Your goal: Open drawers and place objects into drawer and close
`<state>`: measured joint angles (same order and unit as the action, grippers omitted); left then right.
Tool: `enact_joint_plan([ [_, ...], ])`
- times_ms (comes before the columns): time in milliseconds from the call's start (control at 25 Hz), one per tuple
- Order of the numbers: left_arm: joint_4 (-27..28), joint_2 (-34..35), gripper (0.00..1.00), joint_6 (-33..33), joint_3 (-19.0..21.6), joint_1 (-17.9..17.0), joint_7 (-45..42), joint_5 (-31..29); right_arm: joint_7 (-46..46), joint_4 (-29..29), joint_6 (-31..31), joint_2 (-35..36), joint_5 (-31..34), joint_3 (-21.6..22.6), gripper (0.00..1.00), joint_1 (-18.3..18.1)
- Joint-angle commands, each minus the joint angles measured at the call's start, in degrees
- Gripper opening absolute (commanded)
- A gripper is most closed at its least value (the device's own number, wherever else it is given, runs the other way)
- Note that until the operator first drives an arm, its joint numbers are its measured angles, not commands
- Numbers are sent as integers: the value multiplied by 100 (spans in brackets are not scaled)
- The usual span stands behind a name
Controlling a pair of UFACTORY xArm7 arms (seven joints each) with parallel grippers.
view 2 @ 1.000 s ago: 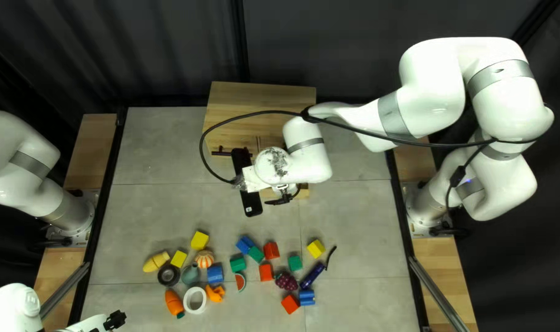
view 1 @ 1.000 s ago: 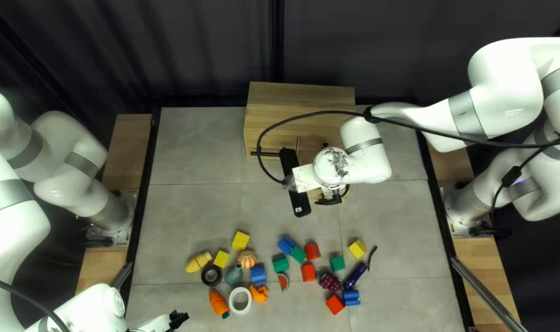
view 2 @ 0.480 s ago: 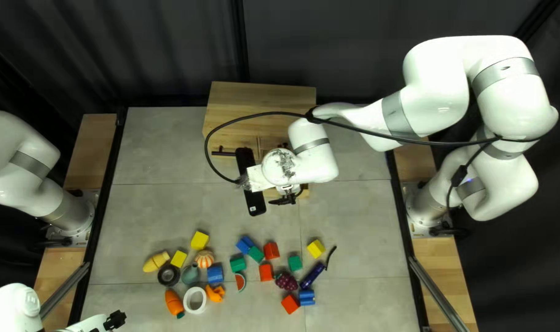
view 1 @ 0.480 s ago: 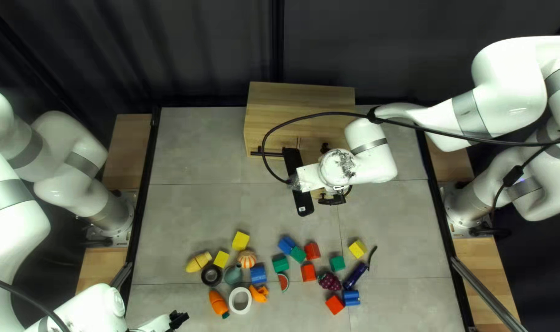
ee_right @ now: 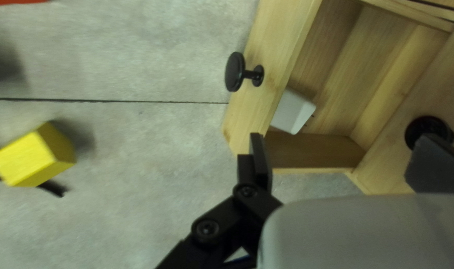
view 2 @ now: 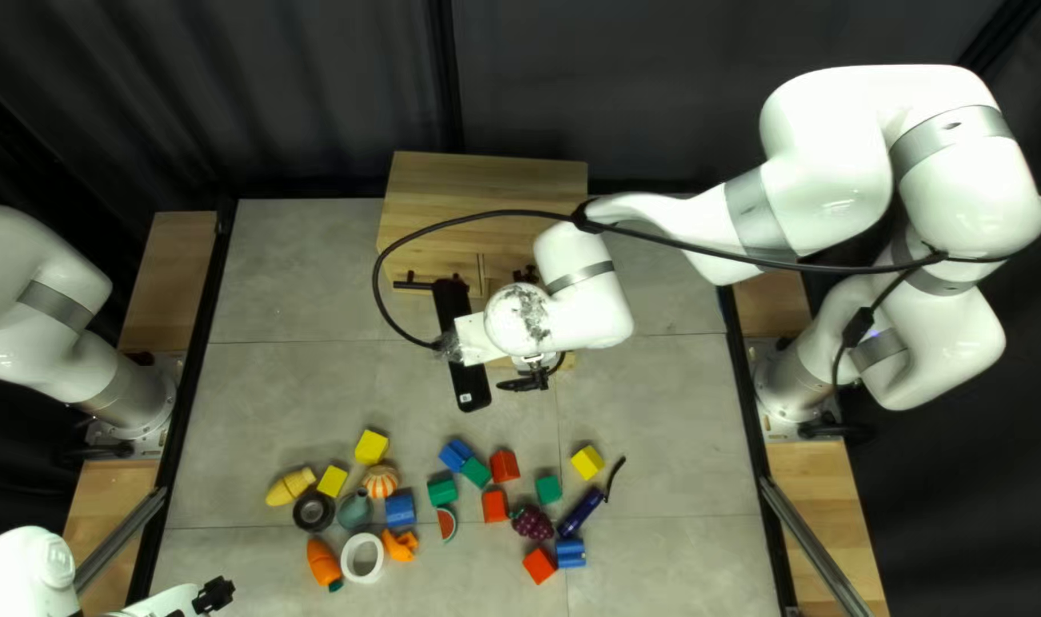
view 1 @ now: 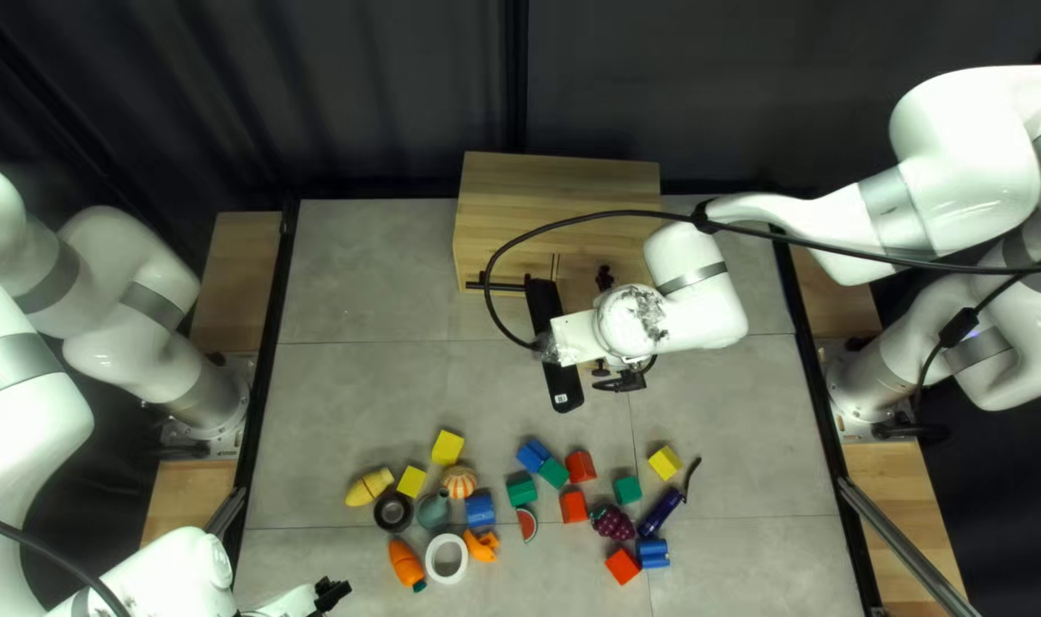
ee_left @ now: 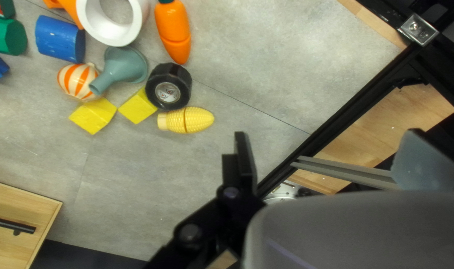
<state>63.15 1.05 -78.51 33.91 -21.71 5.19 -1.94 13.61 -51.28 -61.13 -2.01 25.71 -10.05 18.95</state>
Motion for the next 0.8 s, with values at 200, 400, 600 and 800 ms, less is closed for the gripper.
enact_joint_plan([
  [200, 0, 0, 100, 0, 0, 0, 0, 0, 779, 160, -404, -372, -691, 468, 100, 447],
  [400, 0, 0, 100, 0, 0, 0, 0, 0, 1142, 78, -688, -428, -1102, 852, 100, 817],
  [600, 0, 0, 100, 0, 0, 0, 0, 0, 1372, -117, -784, -192, -1404, 1199, 100, 1161],
  [800, 0, 0, 100, 0, 0, 0, 0, 0, 1744, -36, -610, -73, -1588, 1453, 100, 1407],
])
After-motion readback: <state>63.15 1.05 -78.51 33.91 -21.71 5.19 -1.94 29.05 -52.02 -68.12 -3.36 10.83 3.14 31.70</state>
